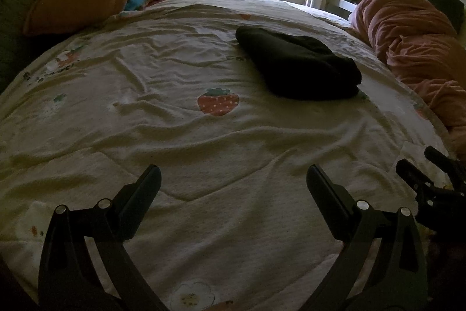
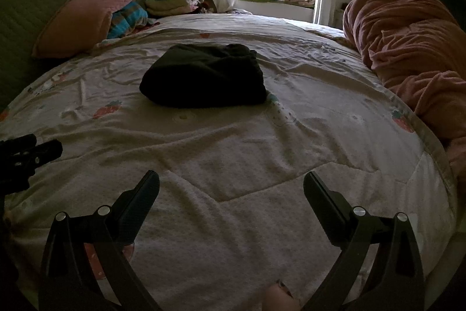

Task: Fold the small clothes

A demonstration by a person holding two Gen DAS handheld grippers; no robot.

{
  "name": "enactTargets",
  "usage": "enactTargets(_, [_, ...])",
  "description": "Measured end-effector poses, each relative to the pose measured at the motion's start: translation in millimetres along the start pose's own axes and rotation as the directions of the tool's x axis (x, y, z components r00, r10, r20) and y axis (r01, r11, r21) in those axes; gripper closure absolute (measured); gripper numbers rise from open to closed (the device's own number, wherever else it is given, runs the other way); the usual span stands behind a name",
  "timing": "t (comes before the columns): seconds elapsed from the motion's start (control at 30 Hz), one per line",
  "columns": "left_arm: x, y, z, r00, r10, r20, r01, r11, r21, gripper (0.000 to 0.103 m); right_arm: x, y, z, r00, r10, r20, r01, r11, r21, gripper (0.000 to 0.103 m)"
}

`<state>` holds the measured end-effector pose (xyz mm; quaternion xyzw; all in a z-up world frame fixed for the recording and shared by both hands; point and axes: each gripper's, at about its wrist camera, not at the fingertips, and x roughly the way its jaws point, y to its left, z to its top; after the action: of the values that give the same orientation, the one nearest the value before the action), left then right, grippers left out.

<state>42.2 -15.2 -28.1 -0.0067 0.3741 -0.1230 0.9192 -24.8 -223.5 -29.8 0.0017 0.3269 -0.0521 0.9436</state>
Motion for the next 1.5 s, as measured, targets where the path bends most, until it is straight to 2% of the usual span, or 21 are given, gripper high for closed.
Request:
enactTargets(1.03, [-2,3,0,0.999,0.036,-0.012,-0.036,0.999,-0.004,0.009,2,2,-2,1.0,0.0,-0.013,0.0,1.0,-0.01,0.005])
enactTargets(1.23, [0,5,-2,0.998,0.047,-0.029,-0.047,0.999,-0.01,0.009,0,-4,-1,1.0,-0.019,-0.016,0.019,1.0,0.021,0.005])
enactTargets(1.37, [2,14,-2,0.996,0.071,-0.051,-0.073,0.997,-0.035,0.009,-3,-34,0,0.994,-0.105,-0.035,0.108,0.99,0.094,0.005])
enactTargets(1.43, [3,26,1,0.996,0.059,-0.06,-0.064,0.995,-0.08,0.009,-8,-66,0,0.982,-0.184,-0.037,0.188,0.97,0.152,0.005])
enactTargets(1.5, [4,49,11,0.994,0.077,-0.077,-0.087,0.987,-0.134,0.009,-17,-108,-1,0.957,-0.285,-0.044,0.288,0.931,0.226,0.005])
